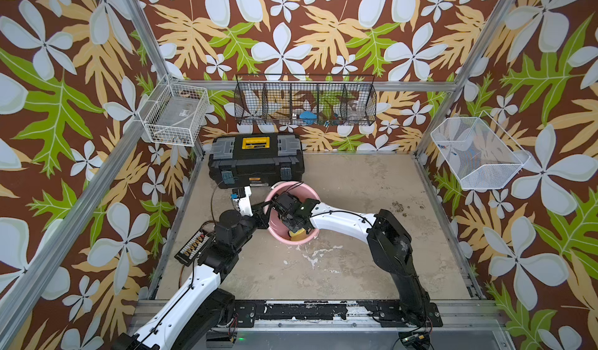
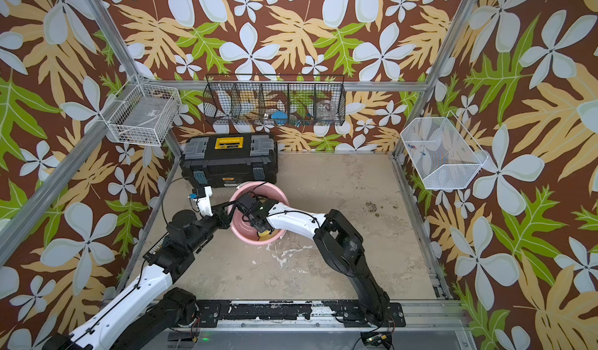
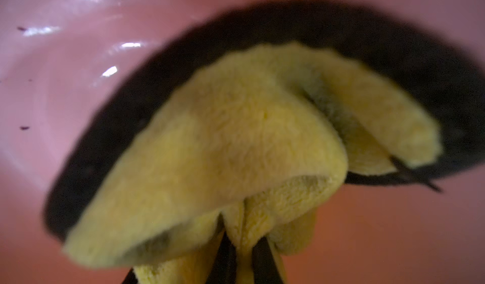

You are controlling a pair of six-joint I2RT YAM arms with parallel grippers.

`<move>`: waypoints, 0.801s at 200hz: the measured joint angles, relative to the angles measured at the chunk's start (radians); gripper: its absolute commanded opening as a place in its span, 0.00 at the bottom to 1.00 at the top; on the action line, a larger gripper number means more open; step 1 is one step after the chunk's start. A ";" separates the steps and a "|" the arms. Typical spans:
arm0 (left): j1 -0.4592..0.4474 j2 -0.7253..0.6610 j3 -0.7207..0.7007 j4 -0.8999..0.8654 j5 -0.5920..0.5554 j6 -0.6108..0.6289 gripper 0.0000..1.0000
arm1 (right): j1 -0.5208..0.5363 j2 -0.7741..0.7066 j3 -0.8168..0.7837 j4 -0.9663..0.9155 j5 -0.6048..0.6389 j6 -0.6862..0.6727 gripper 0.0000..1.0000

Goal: Wipe the inside of the bucket with a cloth
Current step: Wipe the dirt from the inside of the bucket.

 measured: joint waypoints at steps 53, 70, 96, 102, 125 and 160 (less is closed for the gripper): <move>0.000 -0.010 -0.022 0.018 -0.015 -0.029 0.00 | -0.036 0.077 0.060 -0.047 -0.078 0.008 0.00; -0.001 -0.011 -0.026 0.034 -0.012 -0.036 0.00 | -0.039 0.106 0.107 -0.086 -0.126 0.011 0.00; -0.001 -0.017 -0.027 0.055 -0.013 -0.038 0.00 | -0.041 0.136 0.148 -0.113 -0.236 0.011 0.00; -0.001 -0.019 -0.027 0.056 -0.013 -0.038 0.00 | -0.040 0.139 0.147 -0.118 -0.260 0.011 0.00; -0.002 -0.021 -0.027 0.069 -0.002 -0.043 0.00 | -0.037 0.126 0.108 -0.098 -0.363 0.008 0.00; -0.003 -0.007 -0.027 0.099 0.011 -0.062 0.00 | -0.039 0.081 0.040 -0.046 -0.534 0.008 0.00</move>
